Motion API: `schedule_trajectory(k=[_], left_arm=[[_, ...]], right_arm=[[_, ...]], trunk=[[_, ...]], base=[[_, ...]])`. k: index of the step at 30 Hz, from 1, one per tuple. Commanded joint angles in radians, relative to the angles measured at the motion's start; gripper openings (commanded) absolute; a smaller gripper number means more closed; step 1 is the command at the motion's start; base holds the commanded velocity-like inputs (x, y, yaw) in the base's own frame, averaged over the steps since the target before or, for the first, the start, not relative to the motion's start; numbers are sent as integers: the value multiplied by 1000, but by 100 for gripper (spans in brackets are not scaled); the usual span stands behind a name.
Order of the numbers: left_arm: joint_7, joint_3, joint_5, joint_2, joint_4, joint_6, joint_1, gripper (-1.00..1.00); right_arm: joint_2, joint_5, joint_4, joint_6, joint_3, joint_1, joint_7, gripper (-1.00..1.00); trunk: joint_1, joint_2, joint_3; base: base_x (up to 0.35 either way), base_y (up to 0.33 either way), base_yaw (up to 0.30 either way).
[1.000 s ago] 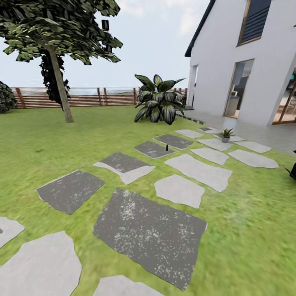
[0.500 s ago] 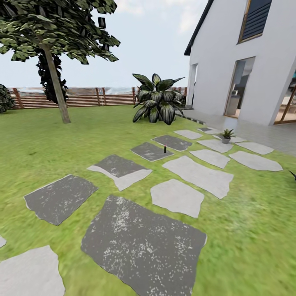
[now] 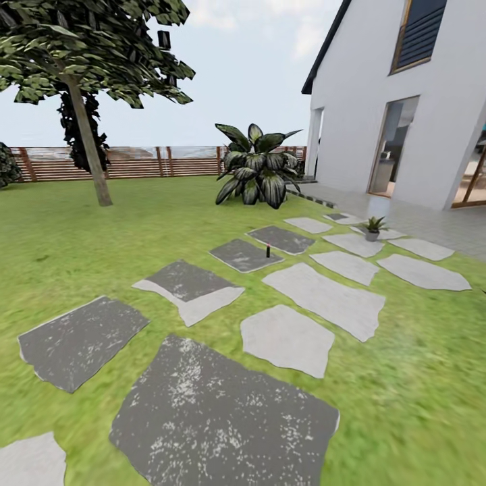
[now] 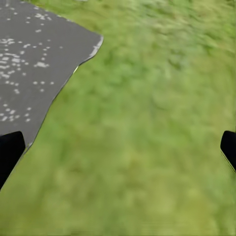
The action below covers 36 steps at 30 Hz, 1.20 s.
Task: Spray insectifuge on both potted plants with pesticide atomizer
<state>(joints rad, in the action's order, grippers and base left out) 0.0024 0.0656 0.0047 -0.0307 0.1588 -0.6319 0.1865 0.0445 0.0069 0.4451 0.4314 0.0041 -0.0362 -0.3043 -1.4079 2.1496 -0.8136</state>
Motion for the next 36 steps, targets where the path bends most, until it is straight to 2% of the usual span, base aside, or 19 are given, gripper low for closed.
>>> schedule_trajectory(k=[1,36], left_arm=[[-1,3,0,0,-1,-3,1,100],[-1,3,0,2,-2,-3,1,100]], right_arm=[[0,1,-1,3,1,-1,-3,100],[0,1,-2,3,1,-1,-3,100]], trunk=[[0,0,-1],[0,0,-1]], base=[[330,-137,0],[330,-133,0]])
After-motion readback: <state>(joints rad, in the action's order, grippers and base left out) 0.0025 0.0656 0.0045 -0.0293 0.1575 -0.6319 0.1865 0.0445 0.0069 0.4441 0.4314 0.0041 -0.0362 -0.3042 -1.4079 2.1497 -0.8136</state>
